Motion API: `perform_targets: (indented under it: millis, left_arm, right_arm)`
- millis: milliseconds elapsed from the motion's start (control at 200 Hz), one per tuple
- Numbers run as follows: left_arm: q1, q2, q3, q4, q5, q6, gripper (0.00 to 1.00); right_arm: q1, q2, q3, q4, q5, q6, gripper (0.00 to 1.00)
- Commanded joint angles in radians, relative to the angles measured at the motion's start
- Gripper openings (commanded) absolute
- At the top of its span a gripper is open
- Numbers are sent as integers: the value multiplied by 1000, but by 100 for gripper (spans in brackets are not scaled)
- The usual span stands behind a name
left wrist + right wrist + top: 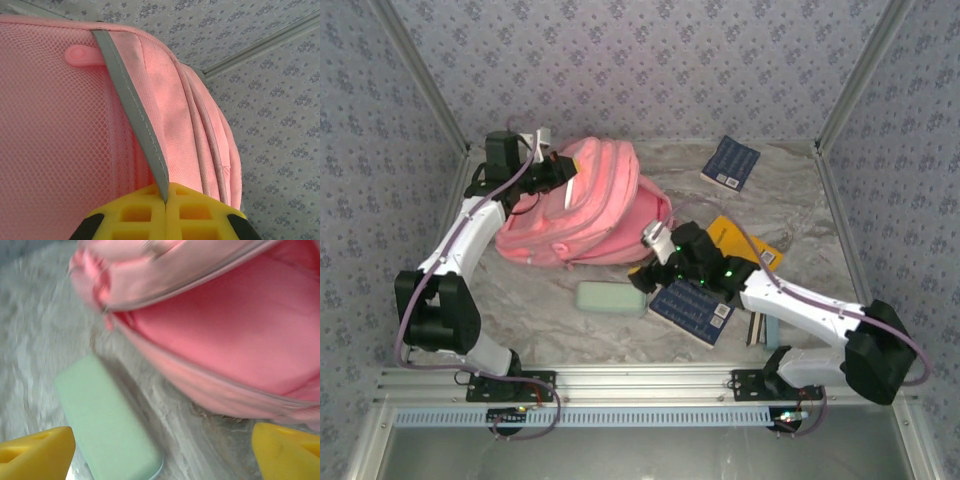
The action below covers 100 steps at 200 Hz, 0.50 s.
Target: Pack books, pencil case, and school supplies into a backpack
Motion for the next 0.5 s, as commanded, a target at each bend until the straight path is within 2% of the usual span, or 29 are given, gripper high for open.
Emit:
perform_targets:
  millis: [0, 45, 270, 495]
  left_arm:
    - [8, -1, -9, 32, 15, -14, 0]
    - [8, 0, -17, 37, 18, -21, 0]
    - [8, 3, -49, 102, 64, -75, 0]
    - [9, -1, -53, 108, 76, -88, 0]
  right_arm:
    - [67, 112, 63, -131, 50, -241, 95]
    - [80, 159, 91, -165, 28, -273, 100]
    - [90, 280, 150, -204, -93, -364, 100]
    - [93, 322, 119, -159, -64, -481, 100]
